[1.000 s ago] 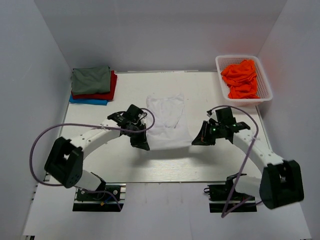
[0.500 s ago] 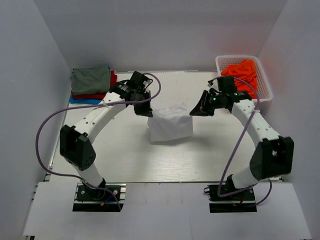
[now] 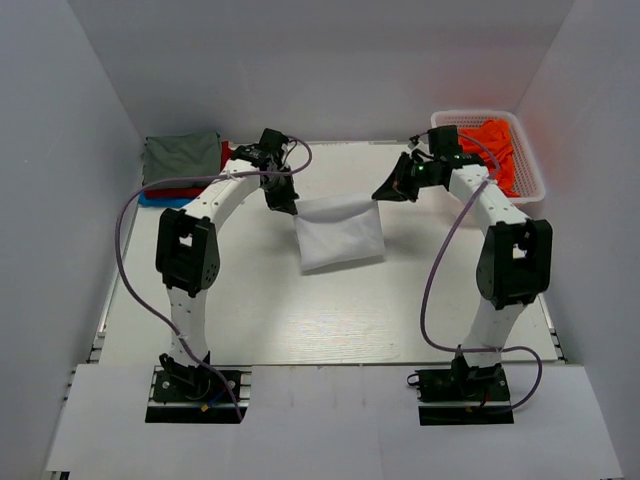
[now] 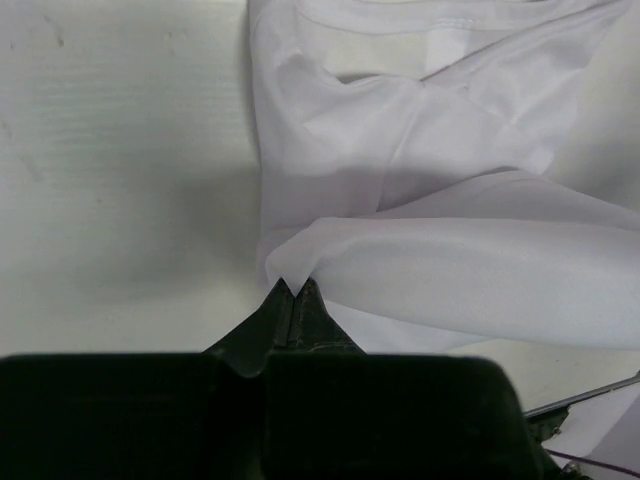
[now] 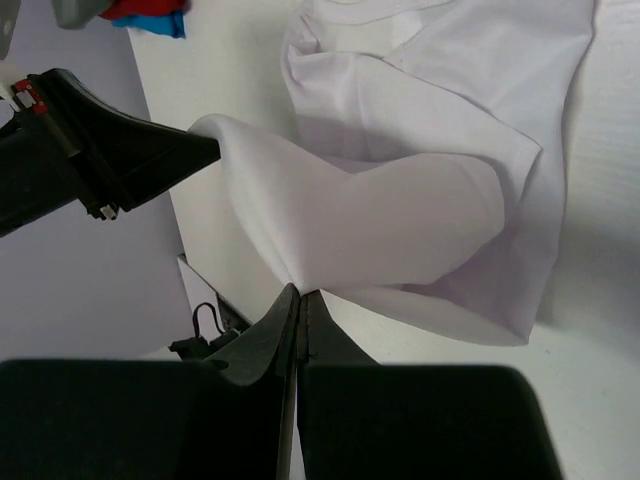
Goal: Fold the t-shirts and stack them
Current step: Fold the long partially folded tshirt into a neat square, then smooth out wrinkles on the folded tshirt
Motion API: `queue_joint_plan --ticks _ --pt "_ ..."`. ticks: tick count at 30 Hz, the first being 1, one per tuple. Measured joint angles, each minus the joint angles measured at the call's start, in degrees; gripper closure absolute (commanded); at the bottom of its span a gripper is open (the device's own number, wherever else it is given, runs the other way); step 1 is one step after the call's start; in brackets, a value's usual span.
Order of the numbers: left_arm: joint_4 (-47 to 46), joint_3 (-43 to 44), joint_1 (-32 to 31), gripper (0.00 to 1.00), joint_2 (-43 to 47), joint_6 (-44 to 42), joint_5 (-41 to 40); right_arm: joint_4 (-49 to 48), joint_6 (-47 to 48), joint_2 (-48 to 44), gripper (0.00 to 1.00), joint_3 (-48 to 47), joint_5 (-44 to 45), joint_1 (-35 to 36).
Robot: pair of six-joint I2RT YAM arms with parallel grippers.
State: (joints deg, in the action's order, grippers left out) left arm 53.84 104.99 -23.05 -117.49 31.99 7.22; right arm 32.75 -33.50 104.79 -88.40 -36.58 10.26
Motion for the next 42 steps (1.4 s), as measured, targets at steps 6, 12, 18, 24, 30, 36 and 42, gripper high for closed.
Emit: queue_joint_plan --ticks 6,12,18,24,30,36,42 --pt "-4.3 2.8 2.7 1.0 -5.7 0.0 3.8 -1.4 -0.5 8.9 1.0 -5.6 -0.6 -0.8" --pt "-10.0 10.5 3.7 0.6 -14.2 0.0 6.1 -4.6 -2.3 16.4 1.0 -10.5 3.7 -1.9" --pt "-16.5 15.0 4.3 0.0 -20.0 -0.2 7.0 -10.0 -5.4 21.9 0.29 -12.8 9.2 -2.7" --pt "-19.1 15.3 4.6 0.0 -18.7 -1.9 7.2 -10.6 -3.8 21.5 0.1 -12.8 15.8 -2.7" --pt "-20.5 9.6 3.6 0.0 -9.8 -3.5 8.7 -10.4 0.6 12.1 0.1 -8.9 18.1 -2.0" --pt "-27.2 4.6 2.0 0.0 -4.2 -3.2 14.4 -17.0 1.8 2.6 0.1 0.5 9.7 0.4" --pt "-29.4 14.6 1.2 0.0 -14.5 -3.3 16.4 -28.4 -2.7 9.8 0.1 0.8 2.1 1.3"
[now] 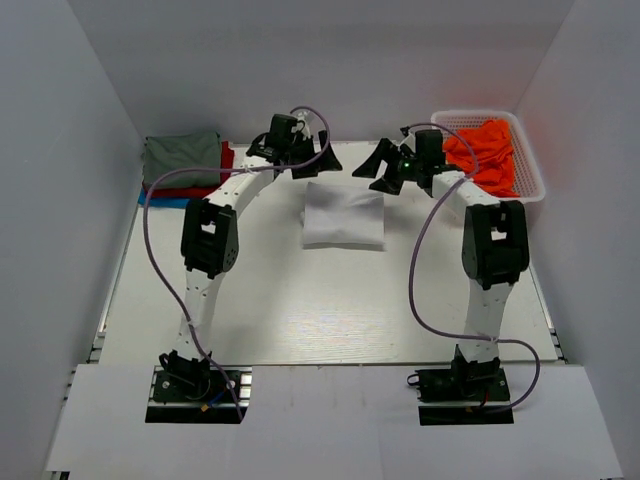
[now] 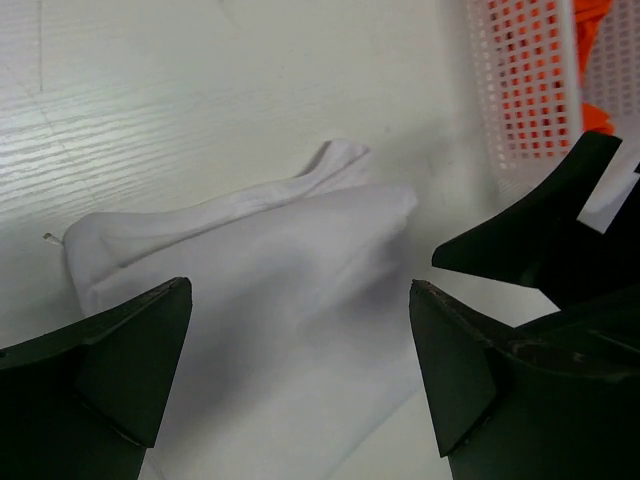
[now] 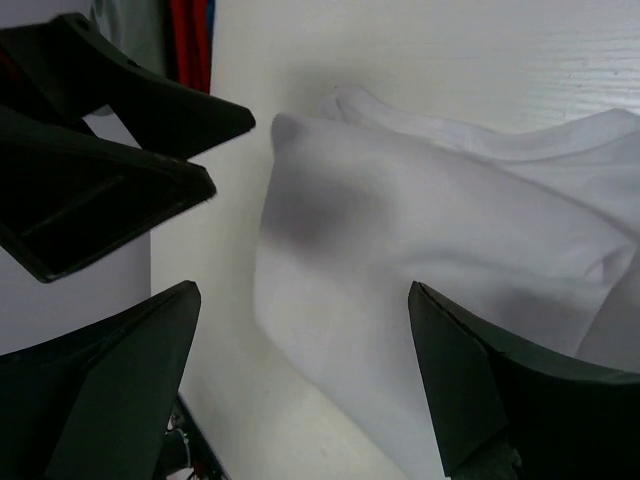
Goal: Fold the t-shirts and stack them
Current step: Smooth out wrinkles on the folded tshirt
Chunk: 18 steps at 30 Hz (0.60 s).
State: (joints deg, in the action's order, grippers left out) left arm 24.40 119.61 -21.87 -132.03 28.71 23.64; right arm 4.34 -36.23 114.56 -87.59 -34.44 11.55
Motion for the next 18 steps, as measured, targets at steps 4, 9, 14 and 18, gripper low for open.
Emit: queue_joint_plan --ticks 4,9,14,18 --pt "-0.5 0.0 0.4 0.0 -5.7 -0.3 0.0 -5.3 -3.0 8.5 0.1 -2.2 -2.0 -0.7" --pt "-2.3 -2.1 1.1 0.0 -8.5 -0.8 -0.1 -11.2 -7.8 17.9 0.1 -3.9 -5.8 -2.1" --pt "-4.5 -1.9 1.2 0.0 -9.0 -1.3 -2.5 -14.1 -8.9 18.7 0.1 -4.9 -5.8 -2.9" --pt "-3.8 0.4 1.2 0.0 -10.2 -1.9 -4.1 -13.5 -8.5 19.0 0.1 -5.9 -6.5 -3.0"
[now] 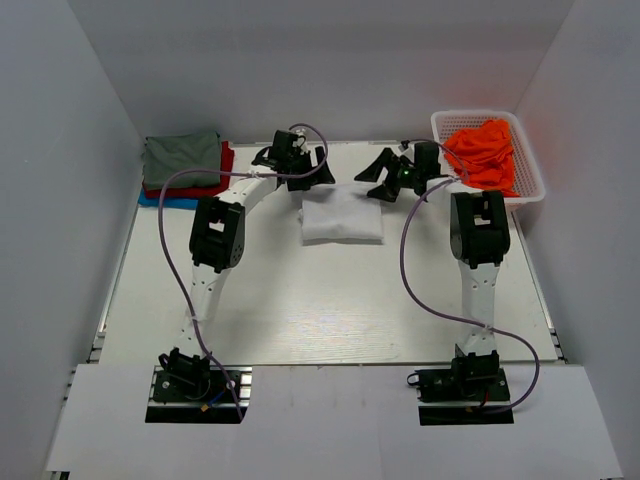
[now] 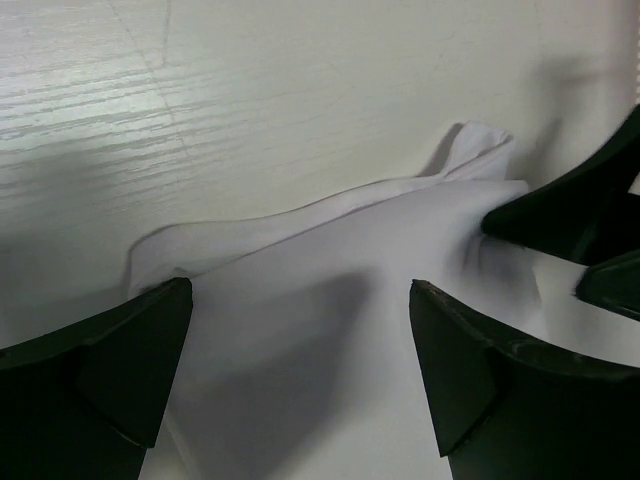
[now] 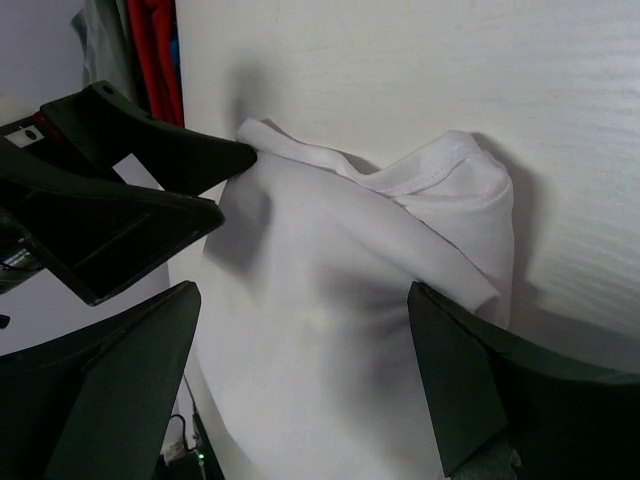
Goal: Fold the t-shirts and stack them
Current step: Smooth out wrinkles on the folded tshirt
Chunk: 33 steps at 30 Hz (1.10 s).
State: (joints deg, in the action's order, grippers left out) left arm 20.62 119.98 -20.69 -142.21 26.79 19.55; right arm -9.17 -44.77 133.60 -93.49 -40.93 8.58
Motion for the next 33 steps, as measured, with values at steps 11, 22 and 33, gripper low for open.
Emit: queue_joint_plan --ticks 11,22,33 --pt "7.3 -0.9 0.0 0.0 11.2 -2.1 -12.1 6.7 7.9 -18.7 0.1 3.4 1.9 1.2" --pt "-7.3 -34.4 -1.8 0.0 37.2 5.5 3.2 -8.4 1.2 -33.8 0.1 29.5 -0.5 4.2" --pt "-11.4 -41.0 -5.4 0.0 22.7 9.1 12.9 -19.8 -3.9 -20.2 0.1 38.6 -3.0 4.7"
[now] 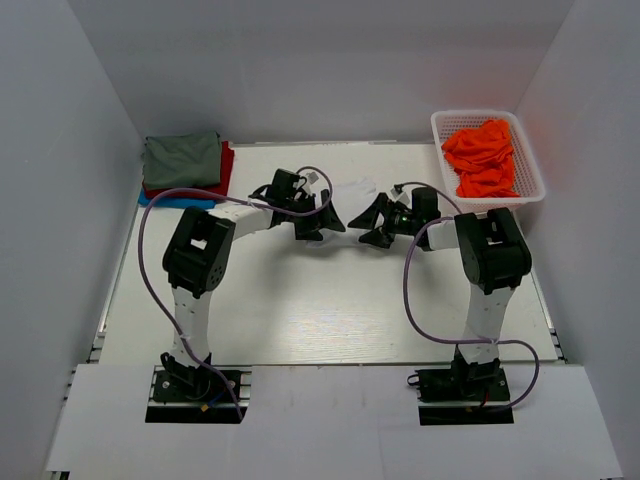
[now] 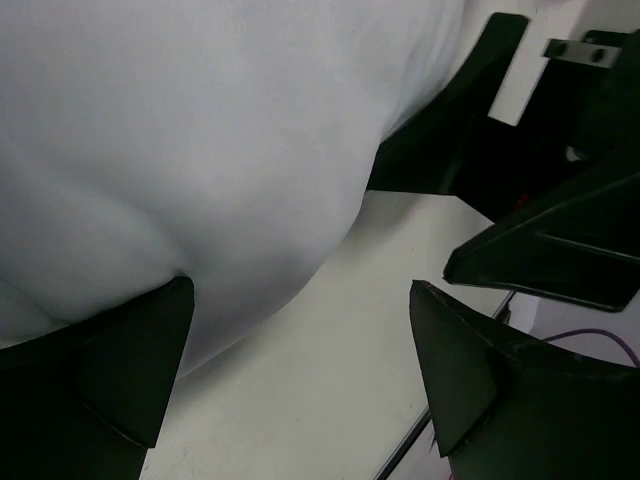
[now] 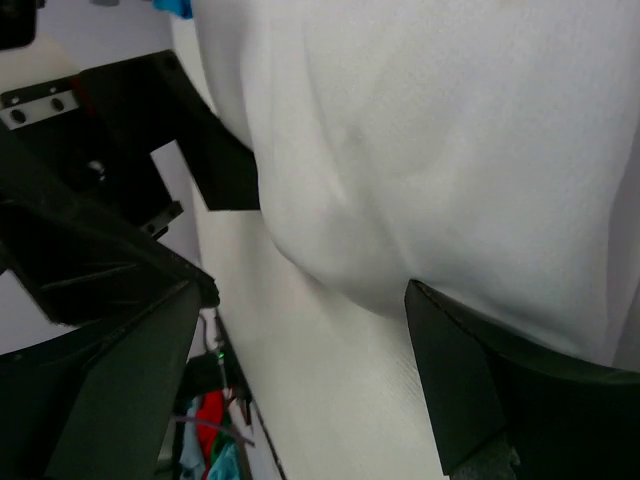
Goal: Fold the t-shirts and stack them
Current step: Smooth out wrinkles on the folded tshirt
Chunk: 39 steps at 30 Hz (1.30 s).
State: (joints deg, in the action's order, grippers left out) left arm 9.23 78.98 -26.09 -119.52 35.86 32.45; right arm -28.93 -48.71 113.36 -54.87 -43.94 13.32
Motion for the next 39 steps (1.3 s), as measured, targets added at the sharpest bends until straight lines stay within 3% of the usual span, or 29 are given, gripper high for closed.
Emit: queue_joint_plan --ticks 9,18,23,29,37,39 --pt "4.9 0.5 0.5 0.0 1.2 -3.8 -3.6 -3.3 1.3 0.1 0.1 3.1 0.2 -1.1" --pt "20.5 2.5 1.2 0.0 7.7 -9.1 -17.5 18.1 17.2 -8.9 0.1 0.1 5.7 -3.5" --pt "23.9 6.4 1.7 0.0 11.0 -9.9 -23.6 25.9 23.5 -19.4 0.1 -2.7 7.8 -3.6" --pt "24.2 13.8 1.9 0.0 5.0 -10.3 -25.9 29.6 26.1 -26.3 0.1 -4.2 9.8 -3.6" --pt "21.3 11.8 1.9 0.0 -1.7 -8.0 -26.1 33.7 26.9 -28.5 0.1 -4.2 13.0 -3.6" --pt "20.0 11.4 1.5 0.08 -1.7 -7.4 -27.4 34.1 26.8 -28.9 0.1 -4.2 13.4 -3.6"
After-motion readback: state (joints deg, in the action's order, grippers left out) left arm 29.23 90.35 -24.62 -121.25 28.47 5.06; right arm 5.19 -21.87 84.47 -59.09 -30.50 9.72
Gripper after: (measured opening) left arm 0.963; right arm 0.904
